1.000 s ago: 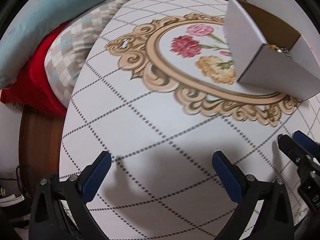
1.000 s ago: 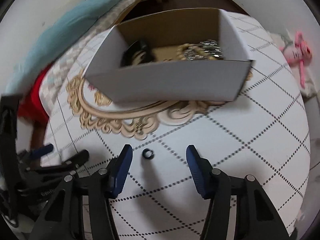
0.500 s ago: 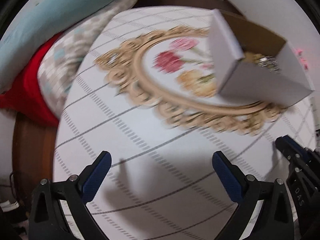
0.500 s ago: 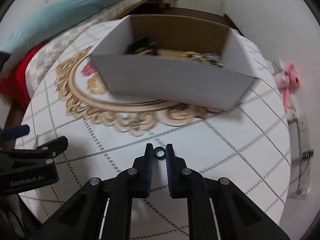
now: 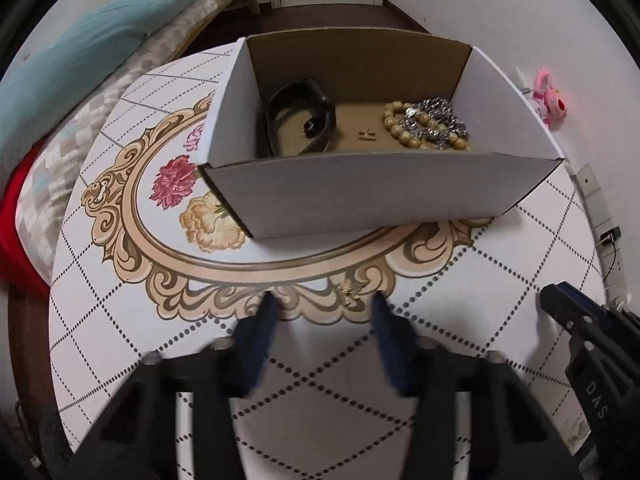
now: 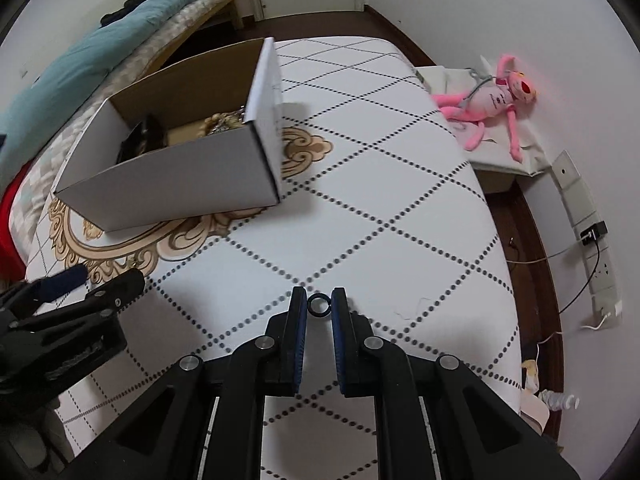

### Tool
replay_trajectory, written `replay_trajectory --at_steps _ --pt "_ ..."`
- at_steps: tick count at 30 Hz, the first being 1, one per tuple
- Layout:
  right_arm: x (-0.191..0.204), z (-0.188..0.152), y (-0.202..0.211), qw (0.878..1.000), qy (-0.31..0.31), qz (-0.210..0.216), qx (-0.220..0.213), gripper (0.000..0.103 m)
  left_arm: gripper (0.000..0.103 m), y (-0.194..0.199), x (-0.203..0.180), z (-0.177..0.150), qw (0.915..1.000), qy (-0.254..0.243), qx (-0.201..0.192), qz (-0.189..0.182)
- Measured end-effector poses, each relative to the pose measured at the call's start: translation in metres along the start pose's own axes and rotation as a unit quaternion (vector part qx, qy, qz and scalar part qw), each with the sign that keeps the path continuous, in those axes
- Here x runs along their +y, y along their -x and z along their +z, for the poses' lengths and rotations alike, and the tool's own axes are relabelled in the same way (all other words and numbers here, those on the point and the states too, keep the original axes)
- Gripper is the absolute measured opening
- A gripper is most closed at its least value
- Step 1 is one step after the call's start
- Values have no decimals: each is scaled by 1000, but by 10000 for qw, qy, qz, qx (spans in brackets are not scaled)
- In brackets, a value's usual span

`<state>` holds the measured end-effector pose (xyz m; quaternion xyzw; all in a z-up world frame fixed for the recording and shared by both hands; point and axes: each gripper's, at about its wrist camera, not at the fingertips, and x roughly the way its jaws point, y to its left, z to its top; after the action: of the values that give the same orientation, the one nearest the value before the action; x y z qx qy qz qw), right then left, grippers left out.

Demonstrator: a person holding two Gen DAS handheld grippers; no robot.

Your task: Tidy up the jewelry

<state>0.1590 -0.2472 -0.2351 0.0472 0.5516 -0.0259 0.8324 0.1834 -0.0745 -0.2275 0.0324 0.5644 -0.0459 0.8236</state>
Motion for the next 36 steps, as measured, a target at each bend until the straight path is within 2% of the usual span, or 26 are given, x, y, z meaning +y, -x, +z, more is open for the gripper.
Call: replay_trajectory --at_steps 2,7,17,24,28,31,36 --pt "-8 -5 2 10000 -22 -1 -9 13 20 0 -4 2 10000 -35 -36 -21" --pt "-11 -5 1 10000 -63 13 -3 13 6 4 -10 3 9999 -83 -72 -57" --pt "-11 -4 8 9999 -116 79 -100 13 2 11 -9 -5 9997 -97 -87 -214" --pt "-2 4 34 9986 -122 355 -362 13 2 51 1 -14 9978 -1 -236 -612" --pt "0 13 55 9969 -135 513 -579 13 2 85 31 -10 9932 484 -430 -965" --pt "1 19 70 9952 -173 654 -711 13 2 97 51 -6 9900 752 -528 -1069" --pt "4 21 71 9943 -212 757 -727 13 4 77 56 -3 9882 828 -373 -1233"
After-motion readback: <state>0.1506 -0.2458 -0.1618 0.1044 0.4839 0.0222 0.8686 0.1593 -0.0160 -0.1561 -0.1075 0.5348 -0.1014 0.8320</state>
